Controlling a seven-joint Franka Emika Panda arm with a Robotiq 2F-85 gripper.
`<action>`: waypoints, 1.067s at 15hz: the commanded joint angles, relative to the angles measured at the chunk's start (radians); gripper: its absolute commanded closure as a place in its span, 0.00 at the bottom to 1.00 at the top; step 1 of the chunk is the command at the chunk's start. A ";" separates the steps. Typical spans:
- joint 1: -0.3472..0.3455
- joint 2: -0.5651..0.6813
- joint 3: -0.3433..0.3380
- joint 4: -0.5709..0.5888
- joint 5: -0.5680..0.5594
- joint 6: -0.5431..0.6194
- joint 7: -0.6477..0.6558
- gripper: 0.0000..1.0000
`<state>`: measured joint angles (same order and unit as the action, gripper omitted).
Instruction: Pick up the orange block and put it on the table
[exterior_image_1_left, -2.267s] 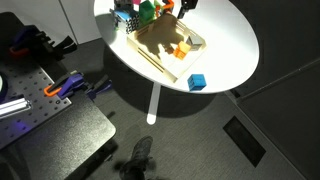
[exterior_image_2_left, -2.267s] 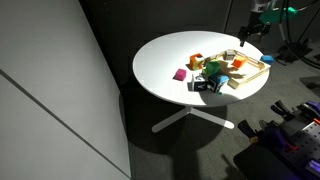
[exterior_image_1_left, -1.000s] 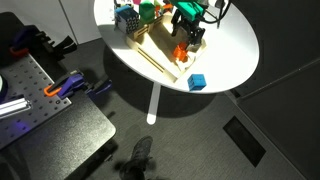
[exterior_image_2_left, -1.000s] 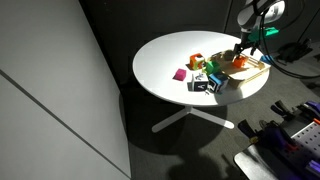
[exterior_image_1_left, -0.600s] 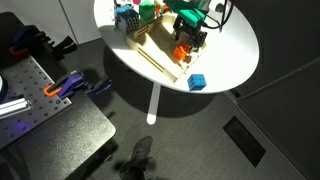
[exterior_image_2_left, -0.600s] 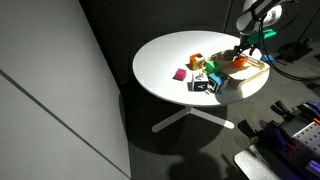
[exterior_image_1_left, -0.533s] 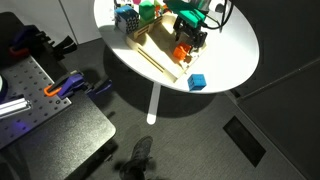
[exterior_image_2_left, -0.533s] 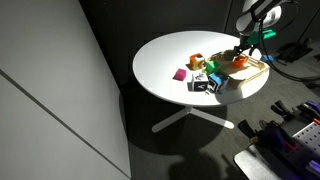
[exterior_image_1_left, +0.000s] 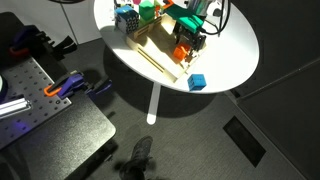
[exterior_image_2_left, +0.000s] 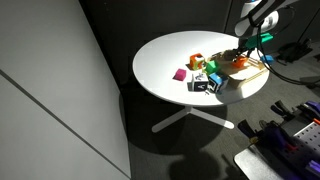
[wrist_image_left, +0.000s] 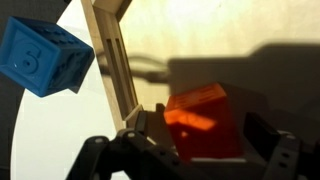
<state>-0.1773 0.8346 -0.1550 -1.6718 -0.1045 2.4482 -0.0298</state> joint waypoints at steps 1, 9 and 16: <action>-0.006 0.025 0.000 0.032 -0.009 0.006 -0.027 0.28; -0.019 -0.042 0.007 0.002 0.023 -0.041 -0.014 0.66; -0.019 -0.136 -0.004 -0.018 0.035 -0.130 0.005 0.68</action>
<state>-0.1906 0.7545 -0.1572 -1.6657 -0.0813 2.3595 -0.0330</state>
